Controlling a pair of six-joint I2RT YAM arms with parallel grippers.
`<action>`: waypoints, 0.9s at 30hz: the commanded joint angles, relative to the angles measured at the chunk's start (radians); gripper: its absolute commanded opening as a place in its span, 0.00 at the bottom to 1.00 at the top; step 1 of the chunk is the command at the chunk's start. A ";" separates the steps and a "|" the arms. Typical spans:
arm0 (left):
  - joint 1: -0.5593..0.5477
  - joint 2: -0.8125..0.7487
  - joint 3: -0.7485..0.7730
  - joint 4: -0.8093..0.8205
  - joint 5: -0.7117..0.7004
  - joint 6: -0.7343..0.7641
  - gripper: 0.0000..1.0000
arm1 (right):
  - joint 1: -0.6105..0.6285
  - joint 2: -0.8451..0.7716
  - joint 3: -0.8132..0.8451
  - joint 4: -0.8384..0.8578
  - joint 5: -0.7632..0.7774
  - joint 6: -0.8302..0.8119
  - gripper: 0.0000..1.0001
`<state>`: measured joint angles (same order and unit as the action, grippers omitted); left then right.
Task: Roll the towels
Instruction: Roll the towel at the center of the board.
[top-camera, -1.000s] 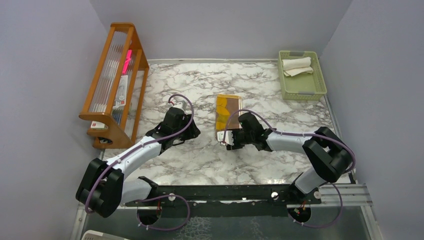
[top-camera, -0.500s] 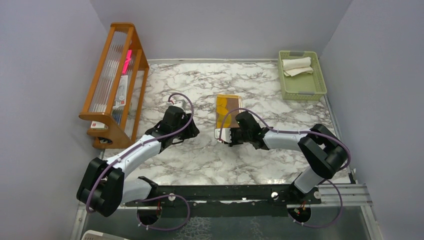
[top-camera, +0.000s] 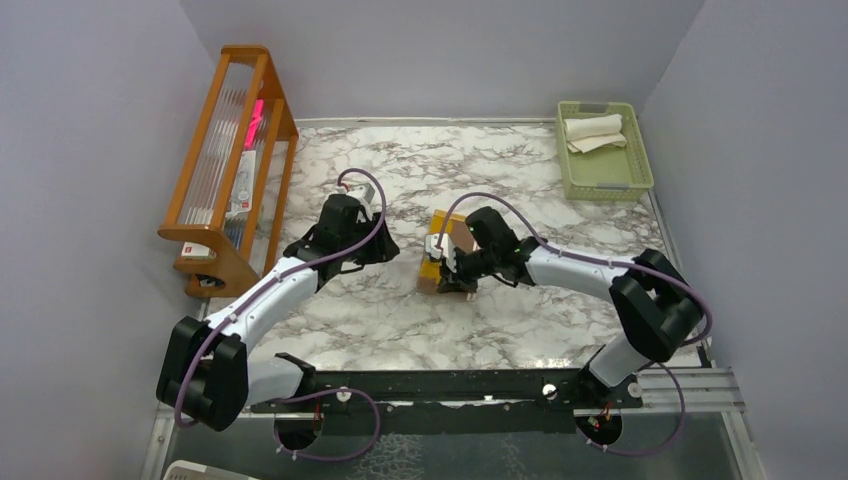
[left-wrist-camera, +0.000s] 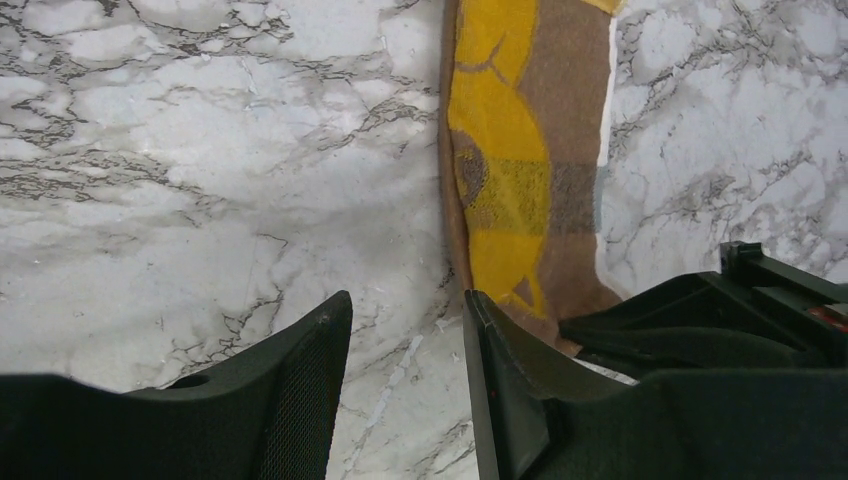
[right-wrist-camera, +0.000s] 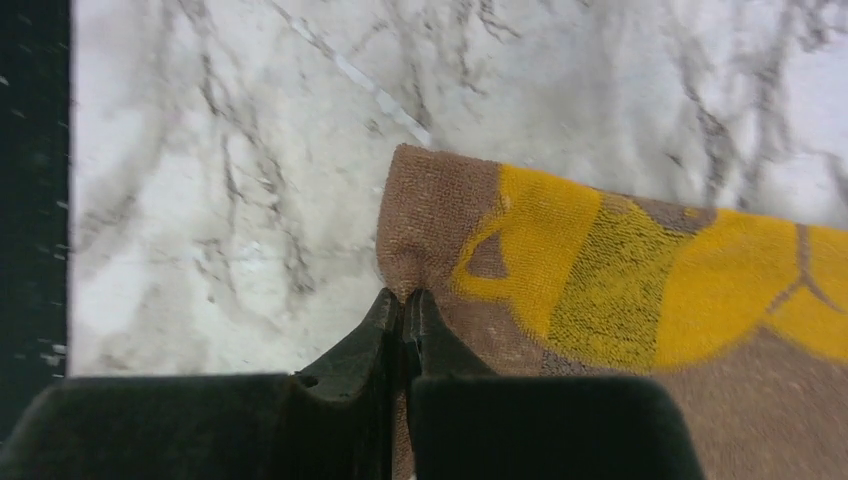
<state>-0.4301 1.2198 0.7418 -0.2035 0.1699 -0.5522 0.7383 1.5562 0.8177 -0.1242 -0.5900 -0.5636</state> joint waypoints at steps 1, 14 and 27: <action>0.017 -0.005 0.037 -0.021 0.105 0.037 0.47 | -0.004 0.125 0.126 -0.178 -0.265 0.154 0.01; 0.026 -0.029 0.051 0.033 0.247 0.069 0.47 | -0.077 0.244 0.307 -0.205 -0.607 0.387 0.01; 0.027 -0.104 0.045 0.045 0.315 0.057 0.47 | -0.085 0.483 0.365 -0.303 -0.570 0.575 0.01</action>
<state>-0.4114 1.1851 0.7666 -0.1741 0.4114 -0.5022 0.6518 2.0071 1.2118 -0.4446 -1.1381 -0.0948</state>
